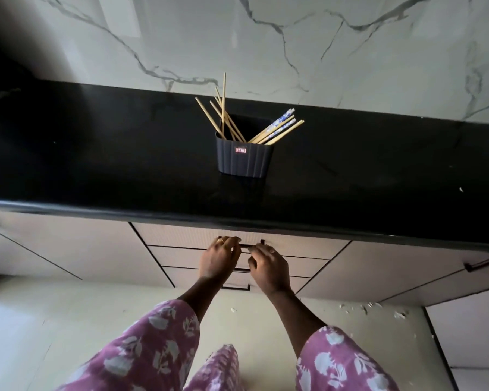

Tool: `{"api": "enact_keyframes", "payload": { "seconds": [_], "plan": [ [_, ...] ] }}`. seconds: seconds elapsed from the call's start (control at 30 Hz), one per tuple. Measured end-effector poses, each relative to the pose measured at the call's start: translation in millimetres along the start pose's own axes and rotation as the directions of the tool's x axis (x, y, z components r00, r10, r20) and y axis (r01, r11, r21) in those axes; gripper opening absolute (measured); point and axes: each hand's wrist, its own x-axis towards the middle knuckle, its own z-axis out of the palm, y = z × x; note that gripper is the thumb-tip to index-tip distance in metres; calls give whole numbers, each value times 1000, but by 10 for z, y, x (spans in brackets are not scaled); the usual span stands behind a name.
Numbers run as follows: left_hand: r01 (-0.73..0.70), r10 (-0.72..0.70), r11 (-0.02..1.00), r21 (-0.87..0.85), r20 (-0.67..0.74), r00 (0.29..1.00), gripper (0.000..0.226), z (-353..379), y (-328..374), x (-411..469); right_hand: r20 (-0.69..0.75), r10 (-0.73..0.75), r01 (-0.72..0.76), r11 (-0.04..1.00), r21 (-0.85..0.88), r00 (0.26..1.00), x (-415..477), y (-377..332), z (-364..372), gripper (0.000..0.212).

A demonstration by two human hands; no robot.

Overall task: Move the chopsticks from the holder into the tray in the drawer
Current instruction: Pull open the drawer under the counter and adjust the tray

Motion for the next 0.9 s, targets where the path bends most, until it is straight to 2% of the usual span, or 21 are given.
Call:
{"api": "enact_keyframes", "payload": {
  "seconds": [0.1, 0.2, 0.37, 0.5, 0.6, 0.63, 0.7, 0.8, 0.9],
  "plan": [
    [17, -32, 995, 98, 151, 988, 33, 169, -116, 138, 170, 52, -43, 997, -60, 984, 23, 66, 175, 25],
    [-14, -45, 980, 198, 291, 956, 38, 336, -230, 369, 187, 103, -77, 987, -141, 977, 186, 118, 398, 25],
    [6, -106, 978, 210, 466, 878, 33, 602, -398, 518, 268, 142, -88, 975, -204, 953, 355, 231, 853, 31],
    [-35, -74, 972, 231, 447, 891, 34, 780, -508, 558, 296, 174, -123, 975, -183, 939, 412, 222, 965, 35],
    [-49, -74, 958, 281, 411, 909, 35, 847, -499, 554, 365, 276, -194, 950, -246, 889, 505, 150, 864, 16],
    [-27, -95, 958, 287, 402, 911, 34, 862, -490, 534, 372, 307, -212, 938, -276, 876, 507, 130, 853, 19],
    [-33, -69, 963, 268, 363, 929, 30, 834, -464, 465, 294, 298, -219, 937, -273, 908, 452, 88, 854, 11],
    [-103, 17, 965, 241, 337, 941, 29, 858, -477, 306, 280, 287, -211, 939, -273, 916, 294, 42, 934, 34],
    [-87, -12, 964, 252, 369, 929, 18, 870, -486, 107, 246, 305, -242, 936, -256, 920, 130, 8, 942, 36]
  ]
}}
